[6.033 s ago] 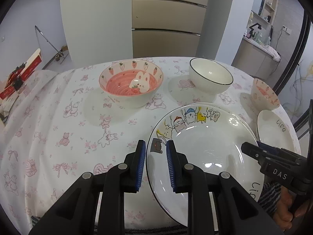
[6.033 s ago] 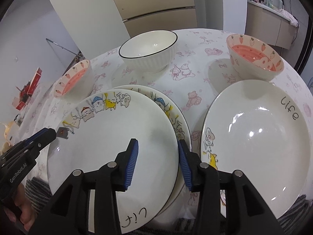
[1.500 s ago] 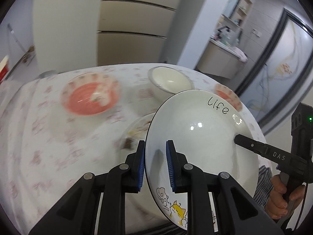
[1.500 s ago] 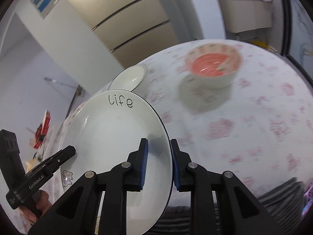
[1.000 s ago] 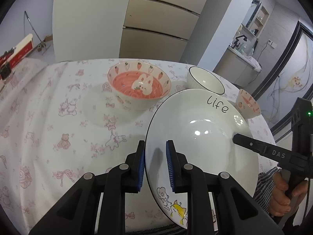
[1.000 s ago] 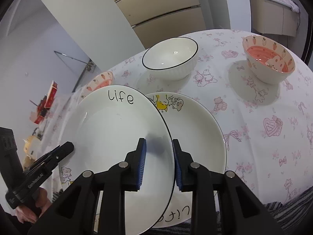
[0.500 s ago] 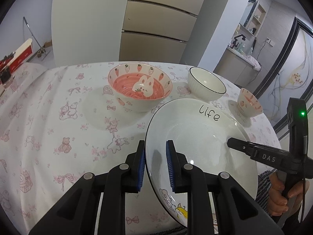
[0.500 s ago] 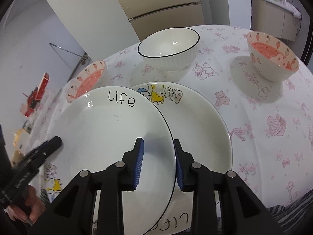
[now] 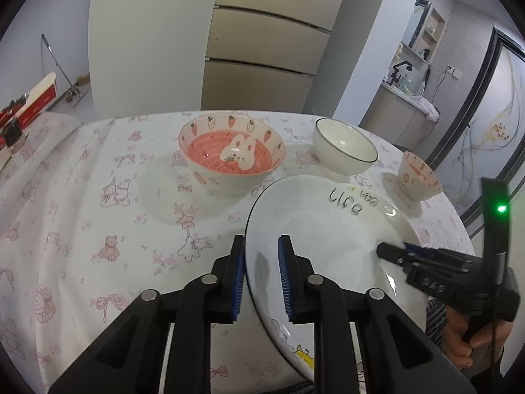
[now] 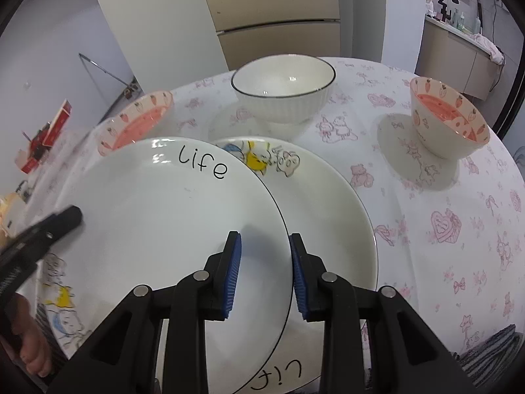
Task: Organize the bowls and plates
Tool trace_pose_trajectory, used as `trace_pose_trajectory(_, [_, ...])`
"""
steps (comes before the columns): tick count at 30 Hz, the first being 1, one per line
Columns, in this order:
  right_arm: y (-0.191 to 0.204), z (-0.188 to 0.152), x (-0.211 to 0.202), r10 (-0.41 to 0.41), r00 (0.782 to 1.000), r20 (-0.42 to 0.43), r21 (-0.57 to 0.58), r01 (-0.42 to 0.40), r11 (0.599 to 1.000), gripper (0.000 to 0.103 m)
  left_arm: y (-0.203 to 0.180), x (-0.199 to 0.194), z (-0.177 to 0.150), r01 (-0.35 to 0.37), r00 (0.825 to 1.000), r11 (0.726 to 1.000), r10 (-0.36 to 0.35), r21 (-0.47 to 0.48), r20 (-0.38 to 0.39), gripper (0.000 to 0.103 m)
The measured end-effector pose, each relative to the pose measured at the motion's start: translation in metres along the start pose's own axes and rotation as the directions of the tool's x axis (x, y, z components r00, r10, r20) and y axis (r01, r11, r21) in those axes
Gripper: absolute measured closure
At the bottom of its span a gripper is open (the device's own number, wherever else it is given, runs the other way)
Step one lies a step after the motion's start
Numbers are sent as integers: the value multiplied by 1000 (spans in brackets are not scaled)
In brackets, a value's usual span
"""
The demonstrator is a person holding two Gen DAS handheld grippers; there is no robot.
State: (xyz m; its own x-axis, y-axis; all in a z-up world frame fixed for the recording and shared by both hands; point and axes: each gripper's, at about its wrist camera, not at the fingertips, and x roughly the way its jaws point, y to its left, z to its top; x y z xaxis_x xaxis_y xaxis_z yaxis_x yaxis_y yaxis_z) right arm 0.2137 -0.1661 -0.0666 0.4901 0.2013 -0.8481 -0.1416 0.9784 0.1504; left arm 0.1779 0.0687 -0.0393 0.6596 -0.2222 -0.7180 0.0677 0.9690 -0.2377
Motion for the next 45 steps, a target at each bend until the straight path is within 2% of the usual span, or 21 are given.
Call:
trace_pose_trajectory(2, [0,-3,5,-18,1000,-19,-3,18,1000,74,-2,-2,1,-8,1000,1000,8,6,4,87])
trace_pose_trajectory(8, [1,-4,5,-37,999,5,-28,37,999,73,-5,3,0,-43,999,999,43,17,0,90])
trace_pose_trajectory(10, [2,-5,4,-45,999,14,-35,45,998,72,-9,7,-1,-80,997,996,80,46,3,93])
trace_pose_trajectory(14, [3,-9,2,-64,997,47,-59,67,996,72,-27,11,-6,-194,981,974,190,118,40,90])
trace_pose_trajectory(17, [9,-14,-1,-124,988,87,-103,133,986,72,-26,13,-7,-168,986,980,165,106,29,90])
trace_pose_trajectory(19, [9,-14,-2,-138,986,98,-109,148,983,72,-22,13,-5,-148,989,986,147,81,18,90])
trace_pose_trajectory(23, [4,-13,-2,-110,990,88,-90,118,989,71,-27,14,-7,-179,984,978,177,105,32,90])
trace_pose_trajectory(30, [-1,-13,-2,-123,988,94,-76,130,989,60,-33,17,-10,-198,980,972,195,123,39,89])
trace_pose_trajectory(34, [-4,-11,-2,-116,989,91,-74,123,990,60,-37,18,-13,-229,973,962,223,149,58,87])
trace_pose_trajectory(39, [-5,-11,-1,-107,990,88,-75,114,991,54,-41,19,-14,-244,970,957,236,160,65,86])
trace_pose_trajectory(45, [-12,-8,-8,-95,989,116,-65,103,993,54,-45,22,-17,-270,962,945,258,185,84,85])
